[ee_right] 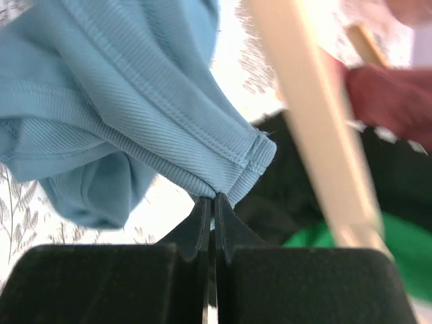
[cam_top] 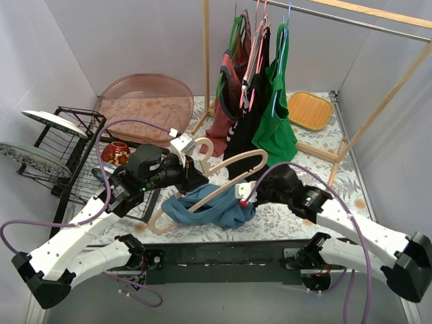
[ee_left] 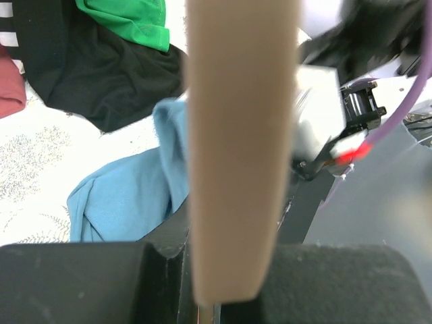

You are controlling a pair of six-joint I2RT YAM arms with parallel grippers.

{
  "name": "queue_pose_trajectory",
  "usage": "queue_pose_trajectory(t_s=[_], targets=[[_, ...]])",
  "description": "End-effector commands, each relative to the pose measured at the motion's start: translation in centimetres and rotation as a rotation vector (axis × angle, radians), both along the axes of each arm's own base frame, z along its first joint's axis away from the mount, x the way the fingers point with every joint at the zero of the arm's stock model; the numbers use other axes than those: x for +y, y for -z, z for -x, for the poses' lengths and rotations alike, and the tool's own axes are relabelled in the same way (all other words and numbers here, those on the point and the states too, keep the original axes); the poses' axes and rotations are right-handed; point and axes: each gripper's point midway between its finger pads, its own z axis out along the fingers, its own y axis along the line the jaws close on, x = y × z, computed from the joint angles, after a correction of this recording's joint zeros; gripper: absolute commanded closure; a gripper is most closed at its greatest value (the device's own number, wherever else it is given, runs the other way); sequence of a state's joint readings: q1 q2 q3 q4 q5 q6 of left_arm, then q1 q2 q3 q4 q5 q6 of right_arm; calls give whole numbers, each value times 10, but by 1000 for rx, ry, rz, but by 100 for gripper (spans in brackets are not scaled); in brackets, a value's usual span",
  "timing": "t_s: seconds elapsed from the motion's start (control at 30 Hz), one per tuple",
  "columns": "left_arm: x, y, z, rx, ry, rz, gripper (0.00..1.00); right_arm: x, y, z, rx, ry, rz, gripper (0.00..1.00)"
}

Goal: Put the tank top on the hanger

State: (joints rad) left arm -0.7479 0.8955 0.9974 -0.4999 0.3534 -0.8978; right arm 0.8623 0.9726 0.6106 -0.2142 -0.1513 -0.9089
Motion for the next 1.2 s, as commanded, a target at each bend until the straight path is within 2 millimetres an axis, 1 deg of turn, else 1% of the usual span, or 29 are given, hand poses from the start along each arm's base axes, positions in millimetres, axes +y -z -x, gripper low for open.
queue_pose_trajectory(t_s=[0.0, 0.03, 0.07, 0.1, 0.13, 0.17, 0.23, 0.3, 0.4, 0.43, 0.5, 0.6, 0.67, 0.8, 0.83, 0.87, 0.9, 0.97, 1.0, 1.1, 1.17], targets=[[8, -6, 4, -13, -24, 26, 100, -24, -7, 14, 104, 28, -62, 99], [9, -6, 4, -16, -26, 28, 100, -33, -8, 19, 106, 13, -54, 99], [9, -6, 5, -13, -25, 30, 100, -38, -10, 17, 105, 30, -66, 99], [10, -6, 7, -19, -23, 38, 100, -51, -9, 10, 107, 82, -77, 99], [11, -6, 8, -16, -24, 41, 100, -55, -16, 11, 92, 90, -107, 99], [12, -6, 10, -15, -23, 47, 100, -62, -15, 11, 95, 109, -100, 99], [14, -6, 14, -17, -16, 56, 100, -77, -26, 2, 51, 183, -119, 99], [14, -4, 16, -15, -12, 56, 100, -90, -31, -8, 35, 264, -136, 99], [15, -3, 20, -6, 2, 59, 100, -103, -41, -19, 10, 348, -173, 99], [15, -4, 22, -8, 11, 62, 100, -105, -49, -23, -4, 366, -190, 99], [15, -4, 25, -3, 21, 64, 100, -111, -58, -30, -10, 408, -217, 99], [16, -1, 29, 8, 29, 60, 100, -117, -75, -38, -32, 445, -257, 99], [17, 0, 33, 11, 45, 64, 100, -117, -87, -40, -41, 455, -292, 99], [14, 2, 38, 29, 79, 68, 100, -116, -99, -46, -60, 463, -326, 99], [14, 3, 38, 33, 79, 61, 100, -113, -102, -45, -53, 448, -335, 99], [14, 5, 36, 37, 72, 52, 100, -112, -104, -45, -50, 442, -340, 99], [15, 8, 34, 44, 61, 37, 100, -111, -114, -45, -61, 435, -351, 99], [16, 9, 30, 44, 38, 26, 100, -109, -117, -44, -59, 426, -348, 99], [20, 9, 23, 40, -9, 7, 100, -110, -126, -45, -74, 424, -353, 99], [27, 7, 13, 21, -72, -11, 100, -111, -131, -41, -83, 412, -336, 99], [27, 5, 14, 13, -69, -8, 100, -113, -129, -40, -83, 417, -332, 99]])
